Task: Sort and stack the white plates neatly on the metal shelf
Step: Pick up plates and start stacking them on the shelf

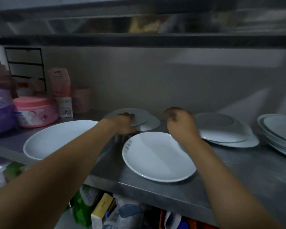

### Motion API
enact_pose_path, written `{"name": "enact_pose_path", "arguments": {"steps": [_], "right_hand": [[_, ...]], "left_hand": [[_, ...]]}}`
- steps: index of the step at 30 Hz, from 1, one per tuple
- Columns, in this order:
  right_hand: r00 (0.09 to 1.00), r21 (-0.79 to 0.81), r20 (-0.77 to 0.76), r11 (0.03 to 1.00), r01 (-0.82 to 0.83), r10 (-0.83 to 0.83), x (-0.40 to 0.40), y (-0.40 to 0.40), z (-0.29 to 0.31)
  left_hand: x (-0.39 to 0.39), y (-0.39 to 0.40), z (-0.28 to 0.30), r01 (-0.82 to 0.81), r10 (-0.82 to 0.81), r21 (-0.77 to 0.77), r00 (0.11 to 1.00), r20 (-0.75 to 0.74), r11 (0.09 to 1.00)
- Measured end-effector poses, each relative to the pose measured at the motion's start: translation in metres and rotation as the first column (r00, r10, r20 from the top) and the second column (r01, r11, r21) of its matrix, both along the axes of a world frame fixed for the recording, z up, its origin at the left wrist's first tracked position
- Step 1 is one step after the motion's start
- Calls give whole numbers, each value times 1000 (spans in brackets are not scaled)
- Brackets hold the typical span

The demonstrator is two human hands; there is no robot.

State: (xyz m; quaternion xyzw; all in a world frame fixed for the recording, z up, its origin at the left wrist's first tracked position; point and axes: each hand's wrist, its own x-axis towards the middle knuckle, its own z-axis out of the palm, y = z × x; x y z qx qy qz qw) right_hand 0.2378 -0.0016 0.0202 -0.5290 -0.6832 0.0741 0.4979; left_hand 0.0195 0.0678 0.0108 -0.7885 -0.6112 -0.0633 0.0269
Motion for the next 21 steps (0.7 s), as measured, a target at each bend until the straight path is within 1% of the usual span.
{"name": "enact_pose_path", "arguments": {"steps": [3, 7, 9, 11, 13, 15, 17, 19, 21], "right_hand": [[1000, -7, -25, 1000, 4, -4, 1, 2, 1], [999, -25, -39, 999, 25, -26, 0, 4, -1], [999, -35, -39, 999, 19, -21, -1, 4, -2], [999, -38, -39, 999, 14, -15, -1, 3, -2], [999, -34, -29, 999, 18, -19, -1, 3, -2], [1000, -34, -15, 999, 27, -27, -1, 2, -2], [1000, -31, -2, 999, 31, -31, -2, 2, -2], [1000, -25, 10, 999, 30, -30, -1, 1, -3], [1000, -22, -2, 1000, 20, -20, -2, 1, -3]], "left_hand": [[1, 7, -3, -12, 16, 41, 997, -75, 999], [8, 1, -4, -33, 63, 125, 967, -248, 992], [12, 0, -2, -62, 116, 193, 954, -278, 979], [16, 0, -2, -79, 177, 330, 943, -280, 941], [17, 6, -3, -76, 215, 420, 931, -296, 905], [19, 15, -7, -105, 258, 482, 930, -263, 870], [23, 20, -8, -101, 254, 535, 942, -221, 839], [28, 5, 2, -106, 249, 543, 948, -198, 833], [19, 6, 7, -109, 190, 569, 978, -85, 815]]}}
